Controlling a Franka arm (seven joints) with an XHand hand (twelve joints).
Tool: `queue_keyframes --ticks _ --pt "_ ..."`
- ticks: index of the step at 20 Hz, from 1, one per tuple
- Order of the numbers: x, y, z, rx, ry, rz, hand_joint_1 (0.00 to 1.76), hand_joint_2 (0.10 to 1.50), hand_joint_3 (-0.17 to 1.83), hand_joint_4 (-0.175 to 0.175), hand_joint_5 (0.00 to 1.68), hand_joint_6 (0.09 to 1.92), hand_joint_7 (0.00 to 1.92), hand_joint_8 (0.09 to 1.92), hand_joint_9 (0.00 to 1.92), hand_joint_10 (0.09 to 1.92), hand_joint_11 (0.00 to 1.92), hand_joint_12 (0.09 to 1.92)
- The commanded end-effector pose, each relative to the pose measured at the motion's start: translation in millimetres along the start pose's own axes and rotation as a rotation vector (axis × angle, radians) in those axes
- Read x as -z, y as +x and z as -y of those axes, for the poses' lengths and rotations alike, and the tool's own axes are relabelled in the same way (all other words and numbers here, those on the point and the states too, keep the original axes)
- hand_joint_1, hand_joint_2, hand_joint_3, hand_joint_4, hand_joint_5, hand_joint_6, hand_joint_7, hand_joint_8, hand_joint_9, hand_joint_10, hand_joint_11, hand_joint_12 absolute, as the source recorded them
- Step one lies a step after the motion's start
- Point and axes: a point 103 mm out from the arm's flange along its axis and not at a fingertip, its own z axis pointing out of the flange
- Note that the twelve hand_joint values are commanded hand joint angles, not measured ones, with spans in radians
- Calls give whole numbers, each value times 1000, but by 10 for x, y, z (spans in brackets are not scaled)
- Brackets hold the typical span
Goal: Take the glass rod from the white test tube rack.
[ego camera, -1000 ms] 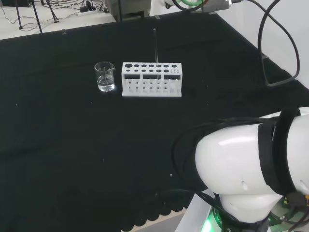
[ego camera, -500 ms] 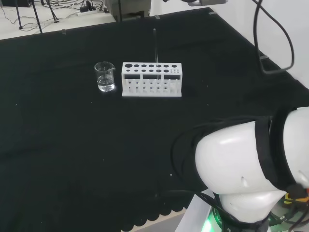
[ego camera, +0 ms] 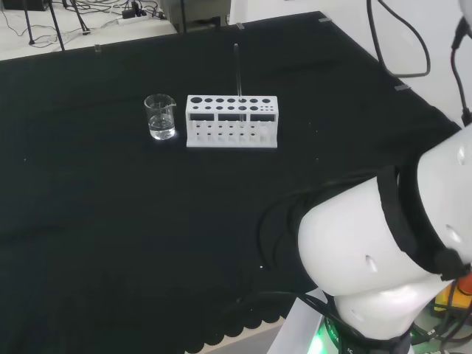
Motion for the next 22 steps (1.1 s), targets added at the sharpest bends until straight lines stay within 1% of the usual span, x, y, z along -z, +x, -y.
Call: queue_keyframes --ticks 1,6,9,12,19,22 --pt "-237 -322 -536 26 -18 -16 743 757 763 -137 115 87 1 810 100 891 0 1283" --pt "-485 -458 -793 39 24 -25 720 768 749 -138 125 87 12 841 120 900 0 1306" --pt "-642 -514 -924 44 35 -25 715 775 735 -140 130 87 21 854 138 906 0 1324" --pt "-756 -529 -1030 48 52 -15 711 779 729 -142 134 87 34 864 149 911 0 1331" --pt "-962 -525 -1300 65 81 -40 704 789 715 -145 147 87 72 883 184 920 0 1348" --pt "-1056 -508 -1352 73 93 -46 700 796 704 -147 155 87 93 892 220 924 0 1364"
